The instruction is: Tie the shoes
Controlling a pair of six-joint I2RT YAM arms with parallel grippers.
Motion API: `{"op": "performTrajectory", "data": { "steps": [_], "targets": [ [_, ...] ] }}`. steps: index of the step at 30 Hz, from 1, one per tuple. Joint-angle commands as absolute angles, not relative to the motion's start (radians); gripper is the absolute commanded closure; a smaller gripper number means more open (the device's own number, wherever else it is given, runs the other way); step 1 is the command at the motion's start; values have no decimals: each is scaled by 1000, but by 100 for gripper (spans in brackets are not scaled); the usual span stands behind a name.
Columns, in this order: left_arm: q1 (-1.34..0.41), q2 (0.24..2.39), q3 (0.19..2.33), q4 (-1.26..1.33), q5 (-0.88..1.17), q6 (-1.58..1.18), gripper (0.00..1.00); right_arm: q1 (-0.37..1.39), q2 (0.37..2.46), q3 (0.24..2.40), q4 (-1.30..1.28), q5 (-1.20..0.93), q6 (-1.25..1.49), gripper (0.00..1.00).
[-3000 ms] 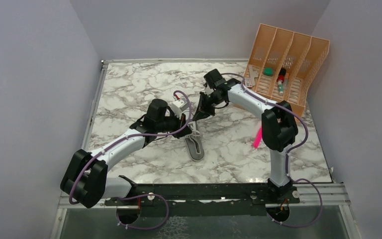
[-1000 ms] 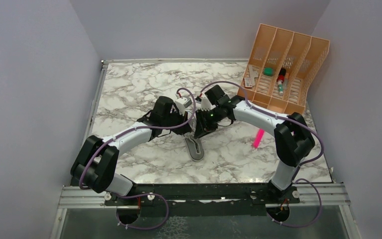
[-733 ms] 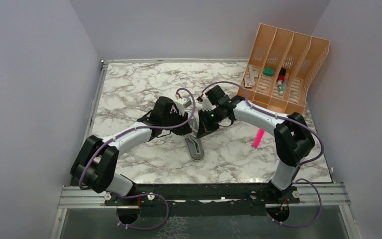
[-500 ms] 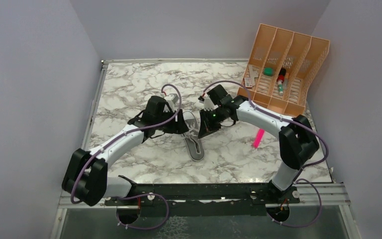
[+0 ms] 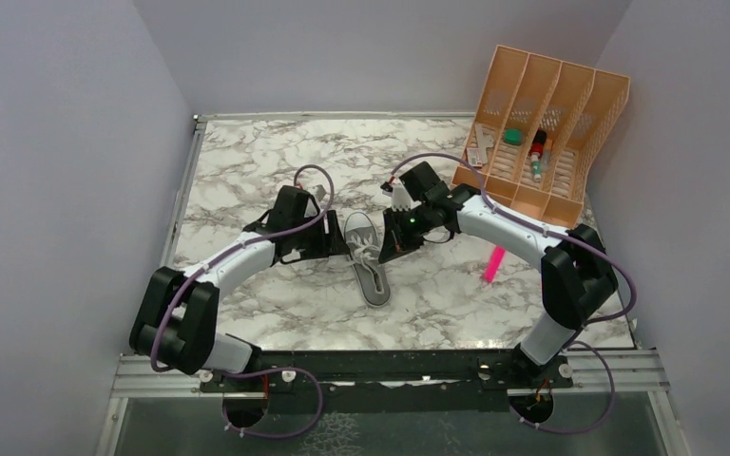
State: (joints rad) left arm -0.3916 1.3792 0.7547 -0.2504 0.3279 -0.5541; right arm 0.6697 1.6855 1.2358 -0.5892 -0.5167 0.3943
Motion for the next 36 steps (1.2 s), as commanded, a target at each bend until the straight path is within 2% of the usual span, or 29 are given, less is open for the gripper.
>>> {"op": "performTrajectory", "data": {
  "steps": [1,5,12,18,23,28,33,36],
  "targets": [
    [-385,1451,816,-182,530,-252,32,676,1662,1223,-559,-554,381,99],
    [-379,1545,841,-269,613,-205,31,675,1652,1224,-561,-552,379,99],
    [-367,1583,720,-28,775,-353,25,673,1646,1221,-551,-561,382,99],
    [-367,1486,654,-28,733,-417,27,673,1659,1238,-541,-575,390,99],
    [-367,1494,620,-6,781,-419,40,670,1666,1245,-531,-582,394,99],
    [-370,1534,646,-3,764,-393,48,667,1669,1240,-528,-591,401,99],
    [-370,1563,687,-49,718,-395,69,665,1663,1254,-568,-551,384,100],
    [-370,1501,723,-216,615,-402,89,665,1645,1284,-657,-485,360,99]
  ]
}}
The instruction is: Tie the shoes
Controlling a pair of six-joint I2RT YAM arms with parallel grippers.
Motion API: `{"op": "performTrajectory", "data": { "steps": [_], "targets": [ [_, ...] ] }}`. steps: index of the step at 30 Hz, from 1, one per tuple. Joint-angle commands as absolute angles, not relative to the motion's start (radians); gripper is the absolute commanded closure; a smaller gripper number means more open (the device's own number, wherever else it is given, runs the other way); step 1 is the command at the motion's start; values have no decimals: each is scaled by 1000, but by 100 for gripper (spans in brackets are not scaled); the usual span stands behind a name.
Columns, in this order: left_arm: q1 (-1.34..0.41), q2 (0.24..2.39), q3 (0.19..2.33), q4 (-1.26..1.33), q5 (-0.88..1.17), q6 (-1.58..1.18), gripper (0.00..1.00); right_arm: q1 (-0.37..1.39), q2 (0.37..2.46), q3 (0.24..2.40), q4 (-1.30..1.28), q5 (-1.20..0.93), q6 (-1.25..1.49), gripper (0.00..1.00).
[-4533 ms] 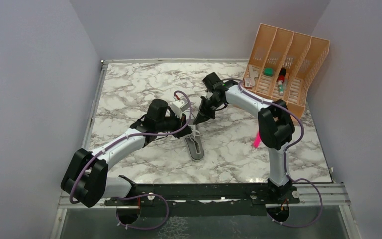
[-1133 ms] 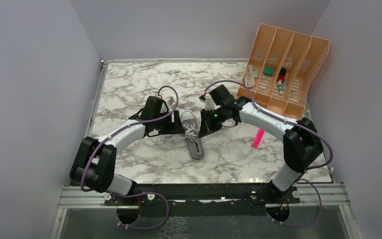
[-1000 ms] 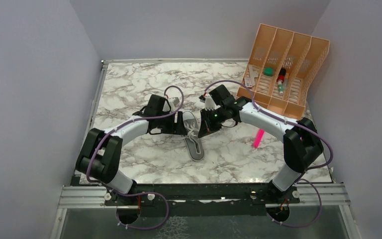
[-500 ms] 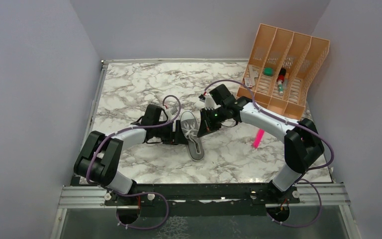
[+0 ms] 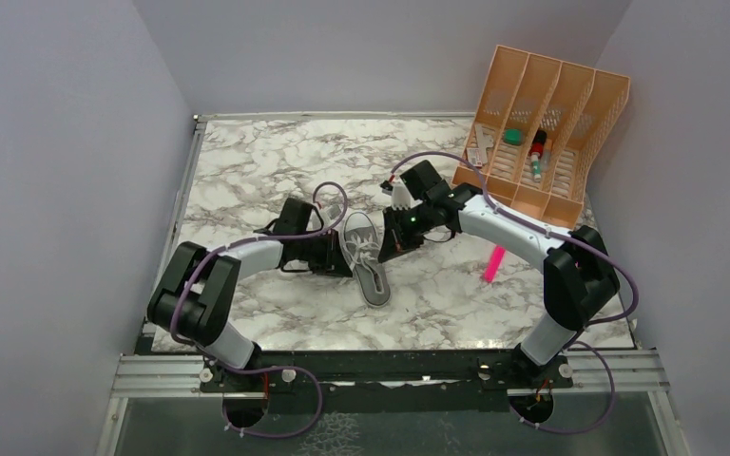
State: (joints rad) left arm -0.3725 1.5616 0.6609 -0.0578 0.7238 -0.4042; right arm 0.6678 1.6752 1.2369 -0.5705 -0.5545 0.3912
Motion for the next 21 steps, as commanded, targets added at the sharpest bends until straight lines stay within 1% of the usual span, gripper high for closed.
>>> {"op": "performTrajectory", "data": {
  "steps": [1,2,7,10,12,16,21],
  "targets": [
    [-370,1465,733,-275,576,-419,96,665,1637,1295,-701,-465,349,99],
    [-370,1424,738,-330,537,-444,100,665,1628,1302,-735,-456,340,99],
    [-370,1214,703,-510,473,-655,100,654,1565,1305,-891,-332,329,100],
    [-370,1088,689,-606,413,-781,100,599,1535,1301,-949,-256,330,99],
    [-370,1022,717,-710,332,-821,100,564,1525,1302,-976,-208,327,99],
    [-367,987,810,-939,128,-836,100,529,1534,1299,-1012,-142,316,99],
    [-361,1022,815,-1031,-78,-911,100,470,1587,1273,-965,-134,291,99]
  ]
}}
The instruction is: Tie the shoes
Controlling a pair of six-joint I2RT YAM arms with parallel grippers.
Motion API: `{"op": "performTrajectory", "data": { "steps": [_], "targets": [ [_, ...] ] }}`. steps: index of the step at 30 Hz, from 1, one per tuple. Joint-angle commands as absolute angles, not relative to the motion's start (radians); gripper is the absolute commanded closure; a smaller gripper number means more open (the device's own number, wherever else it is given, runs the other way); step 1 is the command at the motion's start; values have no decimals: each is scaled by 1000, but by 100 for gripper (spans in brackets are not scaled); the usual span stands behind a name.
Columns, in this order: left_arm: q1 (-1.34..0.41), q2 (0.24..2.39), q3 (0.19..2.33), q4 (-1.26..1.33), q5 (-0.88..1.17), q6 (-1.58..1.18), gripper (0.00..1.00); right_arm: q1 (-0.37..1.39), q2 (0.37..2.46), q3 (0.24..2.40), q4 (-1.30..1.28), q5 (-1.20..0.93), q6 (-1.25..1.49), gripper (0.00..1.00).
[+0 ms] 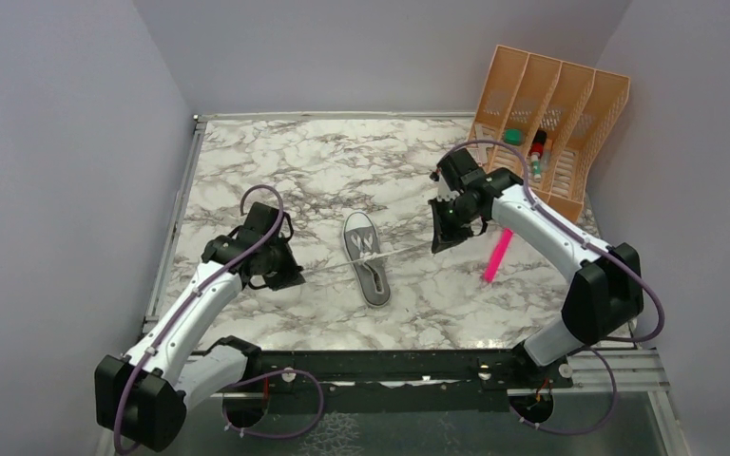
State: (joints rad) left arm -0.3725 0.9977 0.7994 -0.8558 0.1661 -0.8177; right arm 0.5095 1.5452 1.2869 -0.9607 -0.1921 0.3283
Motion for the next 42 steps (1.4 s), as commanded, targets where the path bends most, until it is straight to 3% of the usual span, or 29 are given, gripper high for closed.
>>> {"op": "performTrajectory", "data": {
  "steps": [1,7,13,23,32,33,35,38,42],
  "targets": [
    [-361,1023,819,-1020,-116,-925,100,448,1600,1274,-953,-132,291,99],
    [-322,999,808,-940,-255,-921,100,274,1693,1341,-969,-98,333,99],
    [-234,1028,773,-1011,-277,-895,100,216,1665,1302,-946,-5,348,100],
    [-23,1105,737,-974,-187,-874,100,176,1655,1196,-811,-75,341,100],
    [-51,1110,719,-871,-31,-758,100,173,1571,1223,-781,-191,277,99],
    [-52,1102,730,-878,-25,-749,94,173,1568,1231,-783,-236,265,100],
    [-54,1086,767,-903,-32,-733,66,176,1569,1234,-784,-331,252,99],
    [-60,1066,862,-948,-104,-695,33,182,1557,1212,-762,-433,240,99],
    [-128,1094,943,-850,-28,-508,29,185,1543,1199,-743,-500,214,99]
  ]
}}
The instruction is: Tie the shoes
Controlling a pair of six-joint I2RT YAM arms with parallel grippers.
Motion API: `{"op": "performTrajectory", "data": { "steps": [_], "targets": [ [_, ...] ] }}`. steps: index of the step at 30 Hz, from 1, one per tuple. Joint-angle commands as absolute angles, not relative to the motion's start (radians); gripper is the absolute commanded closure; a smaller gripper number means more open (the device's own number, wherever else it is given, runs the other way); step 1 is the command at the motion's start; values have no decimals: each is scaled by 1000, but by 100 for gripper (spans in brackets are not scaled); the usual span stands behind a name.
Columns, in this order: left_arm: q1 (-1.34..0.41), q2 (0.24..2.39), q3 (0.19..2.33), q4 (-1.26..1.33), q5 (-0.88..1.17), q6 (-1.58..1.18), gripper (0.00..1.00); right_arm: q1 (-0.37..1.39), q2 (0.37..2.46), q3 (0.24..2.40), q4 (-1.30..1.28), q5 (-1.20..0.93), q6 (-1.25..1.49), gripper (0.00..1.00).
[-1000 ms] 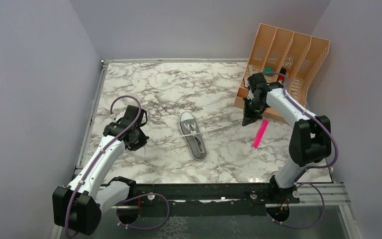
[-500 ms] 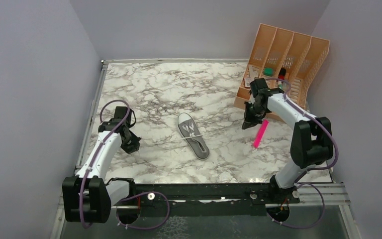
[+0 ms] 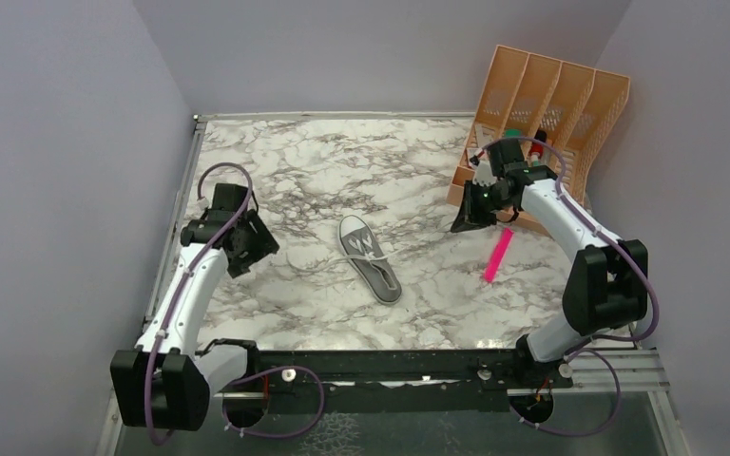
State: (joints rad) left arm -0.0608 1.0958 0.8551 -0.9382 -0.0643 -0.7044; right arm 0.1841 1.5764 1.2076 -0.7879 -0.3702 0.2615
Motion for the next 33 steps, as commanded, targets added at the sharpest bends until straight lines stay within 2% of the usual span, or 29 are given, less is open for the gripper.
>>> {"op": "performTrajectory", "data": {
  "steps": [1,6,10,16,26,29,33],
  "targets": [
    [-177,1116,944,-802,10,-449,29,185,1543,1200,-743,-508,210,99],
    [-403,1260,975,-606,291,-150,32,189,1533,1216,-735,-557,198,100],
    [-416,1371,941,-514,344,53,39,191,1523,1219,-737,-563,194,99],
    [-433,1475,911,-429,384,258,56,192,1501,1215,-745,-566,193,99],
    [-452,1480,750,-134,478,307,56,192,1495,1218,-755,-563,193,99],
    [-465,1501,726,-56,485,289,69,192,1498,1216,-752,-569,195,99],
    [-494,1550,727,-27,489,290,73,192,1501,1214,-746,-580,199,99]
  ]
}}
